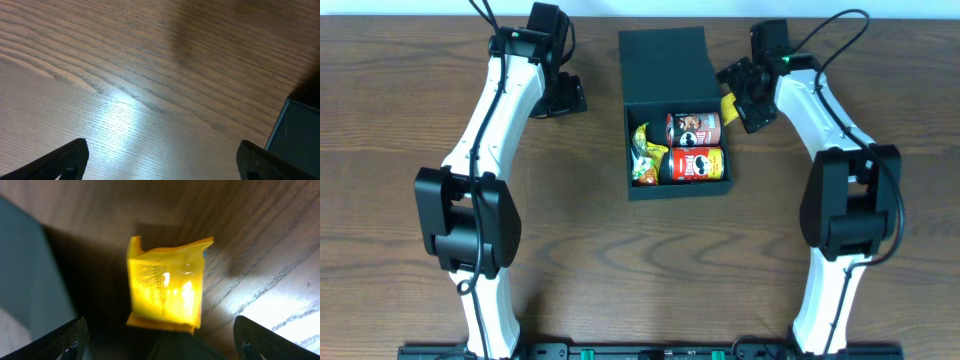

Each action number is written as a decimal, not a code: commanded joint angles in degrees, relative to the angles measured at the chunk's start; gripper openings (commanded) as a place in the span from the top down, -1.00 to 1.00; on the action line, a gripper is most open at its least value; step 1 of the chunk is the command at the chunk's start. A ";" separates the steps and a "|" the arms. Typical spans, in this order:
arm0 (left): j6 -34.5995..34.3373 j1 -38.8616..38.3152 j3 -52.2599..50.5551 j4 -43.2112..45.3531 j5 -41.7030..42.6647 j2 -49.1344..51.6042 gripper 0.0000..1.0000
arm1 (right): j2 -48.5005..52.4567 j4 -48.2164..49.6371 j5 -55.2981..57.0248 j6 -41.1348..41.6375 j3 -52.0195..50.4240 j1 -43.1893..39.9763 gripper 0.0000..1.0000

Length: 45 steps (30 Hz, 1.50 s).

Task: Pack container
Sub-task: 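Lift the yellow packet and move it over the box with right gripper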

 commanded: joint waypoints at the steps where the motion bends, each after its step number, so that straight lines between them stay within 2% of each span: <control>1: 1.31 0.07 0.61 -0.24 -0.92 -0.22 -0.91 | 2.62 0.26 0.04 1.86 0.79 0.17 -0.85; 12: 2.12 0.07 0.61 -0.20 -0.90 -0.22 -0.91 | 5.92 1.68 -0.42 2.29 0.79 0.26 -0.82; 14: 2.12 0.07 0.61 -0.20 -0.90 -0.22 -0.91 | 5.97 1.66 -0.39 2.29 0.79 0.26 -0.70; 16: 2.12 0.07 0.61 -0.20 -0.90 -0.22 -0.91 | 5.97 1.90 -0.37 2.27 0.79 0.26 -0.48; 20: 2.12 0.07 0.61 -0.22 -0.90 -0.20 -0.91 | 5.97 1.99 -0.37 2.27 0.79 0.15 -0.41; 23: 2.12 0.07 0.61 -0.20 -0.90 -0.20 -0.91 | 5.97 1.99 -0.37 2.27 0.79 0.15 -0.15; 24: 2.12 0.07 0.61 -0.20 -0.90 -0.22 -0.91 | 5.97 1.99 -0.37 2.27 0.79 0.15 -0.12; 32: 2.12 0.07 0.61 -0.22 -0.90 -0.22 -0.91 | 5.97 1.99 -0.37 2.12 0.79 0.15 -0.07; 36: 2.12 0.07 0.61 -0.24 -0.90 -0.20 -0.91 | 5.90 2.05 -0.37 -0.61 0.81 0.09 -0.04; 39: 2.12 0.07 0.61 -0.24 -0.90 -0.22 -0.91 | 5.90 1.86 -0.37 -2.56 0.81 -0.15 0.08; 43: 2.12 0.07 0.61 -0.24 -0.90 -0.22 -0.91 | 5.88 1.79 -0.42 -4.46 0.81 -0.28 0.03; 45: 2.12 0.07 0.61 -0.26 -0.87 -0.20 -0.91 | 5.79 1.44 -0.39 -5.53 0.96 -0.33 0.07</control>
